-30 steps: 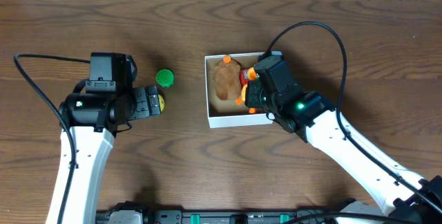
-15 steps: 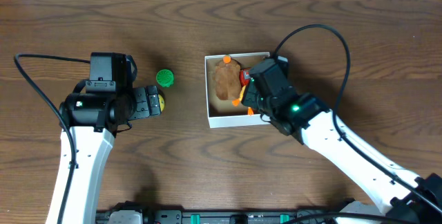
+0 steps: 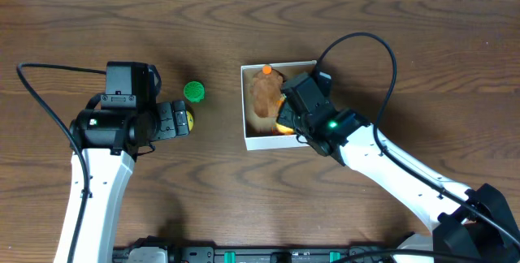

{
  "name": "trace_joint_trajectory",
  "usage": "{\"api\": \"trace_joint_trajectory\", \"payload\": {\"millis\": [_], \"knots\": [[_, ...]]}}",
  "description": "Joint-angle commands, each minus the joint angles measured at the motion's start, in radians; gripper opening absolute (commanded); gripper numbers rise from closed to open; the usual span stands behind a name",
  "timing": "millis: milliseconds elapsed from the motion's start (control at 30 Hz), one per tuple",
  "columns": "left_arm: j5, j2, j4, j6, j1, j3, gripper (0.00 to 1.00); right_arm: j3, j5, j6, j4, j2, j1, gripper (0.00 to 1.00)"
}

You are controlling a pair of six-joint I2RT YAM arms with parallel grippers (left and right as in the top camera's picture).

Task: Pack container
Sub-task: 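Lower the yellow duck into the box's front right corner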

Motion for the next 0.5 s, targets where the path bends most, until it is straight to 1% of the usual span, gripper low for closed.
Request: {"api": "trace_joint_trajectory", "payload": {"millis": [0,100,267,400,467], "knots": [[-0.016,0.001,-0.002,0.006,0.003,0.019,0.98,0.009,0.018,-0.021,0.021,-0.041,0.01,0.47],[-0.015,0.001,-0.002,0.006,0.003,0.019,0.98,0.02,0.031,-0.056,0.029,-0.087,0.009,0.51],[-0.015,0.001,-0.002,0.006,0.003,0.019,0.98,0.021,0.111,-0.074,-0.001,-0.161,-0.01,0.51],[-0.016,0.001,-0.002,0.006,0.003,0.019,0.98,0.02,0.181,-0.074,-0.093,-0.203,-0.071,0.54],[-0.015,0.001,-0.002,0.006,0.003,0.019,0.98,0.02,0.183,-0.074,-0.158,-0.215,-0.135,0.56]]}}
